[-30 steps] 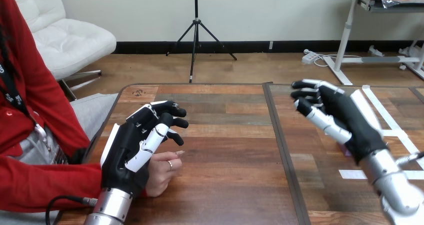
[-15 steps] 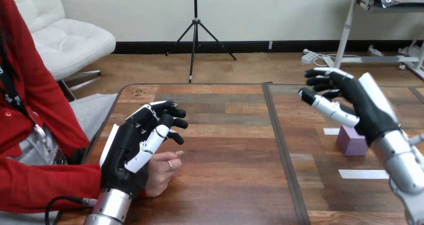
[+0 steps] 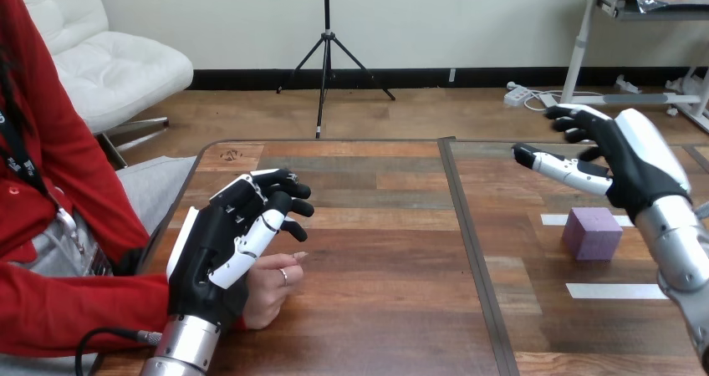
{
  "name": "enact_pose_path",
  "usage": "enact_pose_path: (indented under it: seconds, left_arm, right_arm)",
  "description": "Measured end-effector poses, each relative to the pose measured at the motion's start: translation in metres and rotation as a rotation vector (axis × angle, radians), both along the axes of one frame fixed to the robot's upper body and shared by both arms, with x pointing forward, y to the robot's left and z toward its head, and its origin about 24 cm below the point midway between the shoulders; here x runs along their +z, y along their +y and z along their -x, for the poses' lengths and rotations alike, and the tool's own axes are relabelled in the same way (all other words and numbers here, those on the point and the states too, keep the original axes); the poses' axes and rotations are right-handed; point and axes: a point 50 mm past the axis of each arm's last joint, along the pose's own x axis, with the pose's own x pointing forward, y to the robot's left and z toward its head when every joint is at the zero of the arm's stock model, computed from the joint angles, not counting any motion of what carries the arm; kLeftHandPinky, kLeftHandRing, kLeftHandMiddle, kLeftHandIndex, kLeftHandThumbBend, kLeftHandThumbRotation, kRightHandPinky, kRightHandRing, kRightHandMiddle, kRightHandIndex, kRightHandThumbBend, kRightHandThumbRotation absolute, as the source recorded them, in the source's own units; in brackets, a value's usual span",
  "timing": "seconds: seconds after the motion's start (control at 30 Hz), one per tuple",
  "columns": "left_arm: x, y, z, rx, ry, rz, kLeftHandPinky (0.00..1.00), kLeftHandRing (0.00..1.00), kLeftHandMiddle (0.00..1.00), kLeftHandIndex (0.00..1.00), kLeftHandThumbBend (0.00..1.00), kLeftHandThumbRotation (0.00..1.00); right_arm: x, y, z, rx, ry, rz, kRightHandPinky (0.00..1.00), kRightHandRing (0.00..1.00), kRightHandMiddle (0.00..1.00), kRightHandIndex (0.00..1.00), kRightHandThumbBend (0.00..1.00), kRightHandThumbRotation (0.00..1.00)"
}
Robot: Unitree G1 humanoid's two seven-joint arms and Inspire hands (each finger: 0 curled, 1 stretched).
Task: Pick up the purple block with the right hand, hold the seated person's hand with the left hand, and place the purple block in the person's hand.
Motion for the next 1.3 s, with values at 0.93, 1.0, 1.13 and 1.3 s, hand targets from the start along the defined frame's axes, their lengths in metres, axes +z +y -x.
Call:
enact_pose_path:
  seconds: [0.93,1.0,1.13,1.3]
  left_arm:
    - [0.000,0.000,0.000,-0.002,0.003,-0.005,0.39,0.56,0.59,0.56,0.42,0.31]
    - [0.000,0.000,0.000,-0.002,0.003,-0.005,0.39,0.55,0.59,0.56,0.43,0.31]
    - [0.000,0.000,0.000,-0.002,0.003,-0.005,0.39,0.55,0.59,0.56,0.44,0.31]
    - [0.000,0.000,0.000,-0.003,0.003,-0.006,0.39,0.55,0.59,0.56,0.44,0.31]
  right_arm:
    - [-0.020,-0.023,-0.001,-0.168,0.203,0.207,0.71,0.85,0.87,0.86,1.00,0.61]
    - [-0.022,-0.024,0.000,-0.178,0.221,0.217,0.73,0.86,0.88,0.87,1.00,0.61]
    - [-0.025,-0.026,0.001,-0.194,0.257,0.240,0.75,0.88,0.89,0.88,1.00,0.61]
    - [-0.028,-0.028,0.002,-0.209,0.295,0.262,0.79,0.90,0.91,0.89,1.00,0.61]
